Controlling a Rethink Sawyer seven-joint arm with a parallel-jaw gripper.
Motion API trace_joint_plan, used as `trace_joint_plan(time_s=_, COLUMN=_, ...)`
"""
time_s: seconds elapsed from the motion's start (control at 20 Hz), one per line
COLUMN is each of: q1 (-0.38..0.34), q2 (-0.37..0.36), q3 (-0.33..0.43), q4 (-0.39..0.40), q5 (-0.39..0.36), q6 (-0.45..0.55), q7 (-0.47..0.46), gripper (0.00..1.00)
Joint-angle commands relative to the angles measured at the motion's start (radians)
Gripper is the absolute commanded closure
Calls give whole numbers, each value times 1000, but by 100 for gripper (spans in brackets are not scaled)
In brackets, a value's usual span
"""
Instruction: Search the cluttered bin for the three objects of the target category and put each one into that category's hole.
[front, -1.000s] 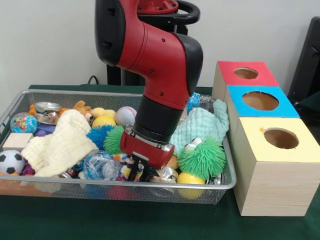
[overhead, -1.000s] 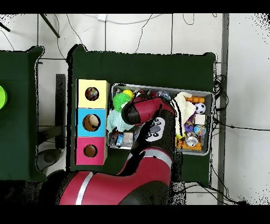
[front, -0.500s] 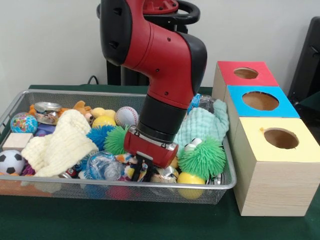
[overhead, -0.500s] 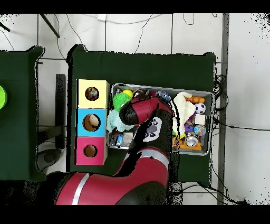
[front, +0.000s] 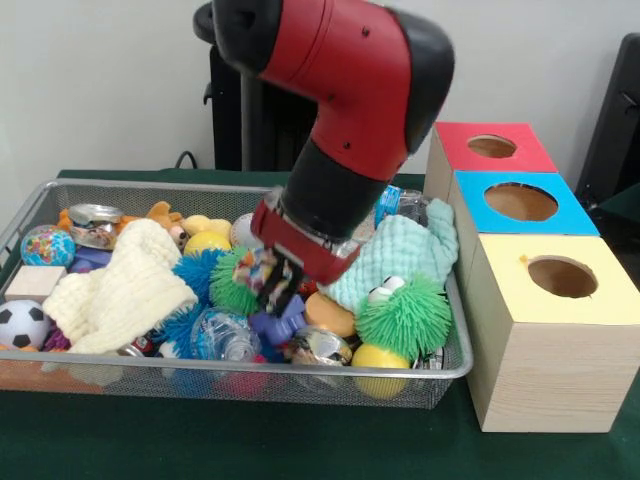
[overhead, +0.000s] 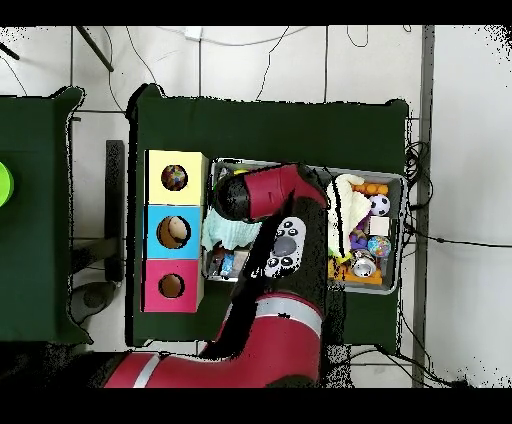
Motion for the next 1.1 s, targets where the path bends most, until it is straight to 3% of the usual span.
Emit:
trace_joint_plan(time_s=0.05, q1=13, q2=-77, q3=127, q4=-145, q5=17, q6=356, q7=-279, gripper=100)
trace_joint_plan(time_s=0.4, q1=50, q2=-76, q3=146, q4=-242, q5=-4, q6=513, q7=-217, gripper=100)
trace_joint_plan(time_s=0.55, q1=75, q2=-30, q3=127, q4=-324, q5=-6, q6=595, q7=-124, gripper=100)
trace_joint_plan(time_s=0.85, q1=107, q2=152, q3=53, q4=-566, q5=-22, q6=759, q7=74, gripper=100)
trace_joint_plan(time_s=1.1, q1=149, q2=231, q3=11, q4=-626, q5=-21, q6=817, q7=198, gripper=100)
